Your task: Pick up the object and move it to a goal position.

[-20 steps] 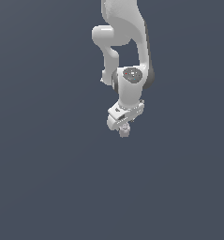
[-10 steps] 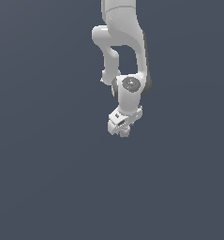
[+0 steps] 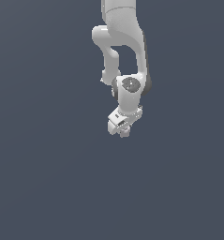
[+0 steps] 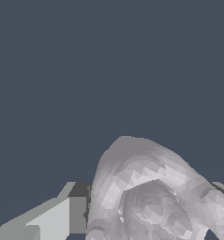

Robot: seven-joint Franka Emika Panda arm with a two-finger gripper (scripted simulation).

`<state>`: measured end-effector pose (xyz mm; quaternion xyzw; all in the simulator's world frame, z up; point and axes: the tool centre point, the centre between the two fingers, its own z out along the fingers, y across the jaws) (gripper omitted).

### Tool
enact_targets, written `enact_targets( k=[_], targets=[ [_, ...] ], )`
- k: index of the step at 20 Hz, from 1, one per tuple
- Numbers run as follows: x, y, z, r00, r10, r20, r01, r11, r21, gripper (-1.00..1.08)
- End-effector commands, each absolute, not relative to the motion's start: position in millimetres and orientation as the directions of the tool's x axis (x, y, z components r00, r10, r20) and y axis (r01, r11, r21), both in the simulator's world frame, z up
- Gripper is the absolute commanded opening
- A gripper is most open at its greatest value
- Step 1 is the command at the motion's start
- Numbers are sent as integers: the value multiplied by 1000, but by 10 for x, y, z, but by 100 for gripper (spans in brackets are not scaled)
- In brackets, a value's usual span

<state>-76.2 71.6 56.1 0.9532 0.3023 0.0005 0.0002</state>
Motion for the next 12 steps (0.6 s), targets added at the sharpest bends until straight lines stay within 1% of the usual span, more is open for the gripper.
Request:
enact_targets(
  k=[1, 7, 12],
  targets=[
    [-766, 721, 551, 817, 577, 0, 577, -817, 0, -100],
    [-782, 678, 609, 817, 576, 1, 576, -817, 1, -100],
    [-841, 560, 755, 817, 576, 1, 576, -817, 1, -100]
  ],
)
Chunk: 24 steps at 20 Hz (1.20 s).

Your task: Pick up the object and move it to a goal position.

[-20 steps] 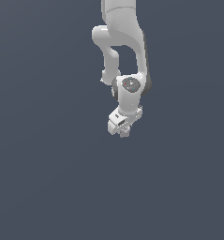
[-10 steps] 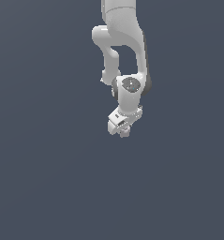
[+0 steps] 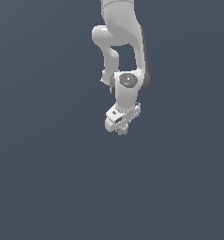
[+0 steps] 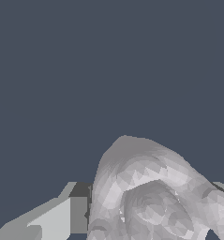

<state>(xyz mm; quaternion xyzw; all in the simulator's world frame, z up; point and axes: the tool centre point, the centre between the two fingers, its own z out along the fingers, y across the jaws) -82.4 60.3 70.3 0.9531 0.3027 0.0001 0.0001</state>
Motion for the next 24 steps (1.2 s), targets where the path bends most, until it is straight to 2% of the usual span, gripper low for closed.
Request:
enact_targets(
  k=[1, 16, 24],
  targets=[
    [-857, 527, 797, 817, 576, 1, 576, -817, 1, -100],
    [-1217, -230, 1761, 817, 577, 2, 577, -817, -1, -100],
    [-1327, -502, 2109, 817, 577, 2, 577, -817, -1, -100]
  ],
)
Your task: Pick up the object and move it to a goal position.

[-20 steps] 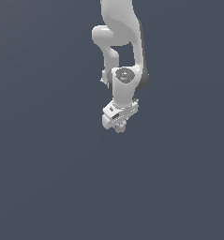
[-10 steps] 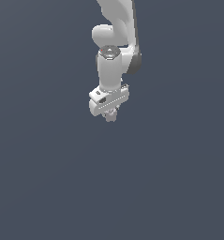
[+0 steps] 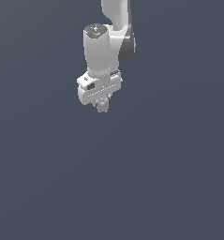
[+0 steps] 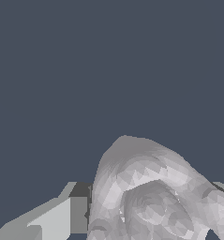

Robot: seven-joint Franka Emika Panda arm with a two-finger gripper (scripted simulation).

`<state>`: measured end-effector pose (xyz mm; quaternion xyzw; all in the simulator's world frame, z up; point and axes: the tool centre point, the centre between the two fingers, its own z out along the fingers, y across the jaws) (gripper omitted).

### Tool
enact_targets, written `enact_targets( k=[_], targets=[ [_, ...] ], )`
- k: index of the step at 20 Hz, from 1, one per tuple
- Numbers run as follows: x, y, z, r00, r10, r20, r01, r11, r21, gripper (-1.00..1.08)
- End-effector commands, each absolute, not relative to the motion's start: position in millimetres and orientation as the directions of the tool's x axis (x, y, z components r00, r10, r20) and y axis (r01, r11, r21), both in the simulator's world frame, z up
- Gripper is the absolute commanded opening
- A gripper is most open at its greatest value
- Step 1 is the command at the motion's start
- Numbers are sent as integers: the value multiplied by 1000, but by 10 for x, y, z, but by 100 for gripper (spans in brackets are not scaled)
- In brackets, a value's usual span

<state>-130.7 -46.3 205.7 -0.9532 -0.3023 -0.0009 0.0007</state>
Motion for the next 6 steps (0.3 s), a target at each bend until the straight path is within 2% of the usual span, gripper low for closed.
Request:
enact_targets(
  k=[1, 6],
  targets=[
    [-1333, -522, 2133, 817, 577, 2, 577, -817, -1, -100],
    [-1337, -566, 2183, 817, 577, 0, 577, -817, 0, -100]
  ],
)
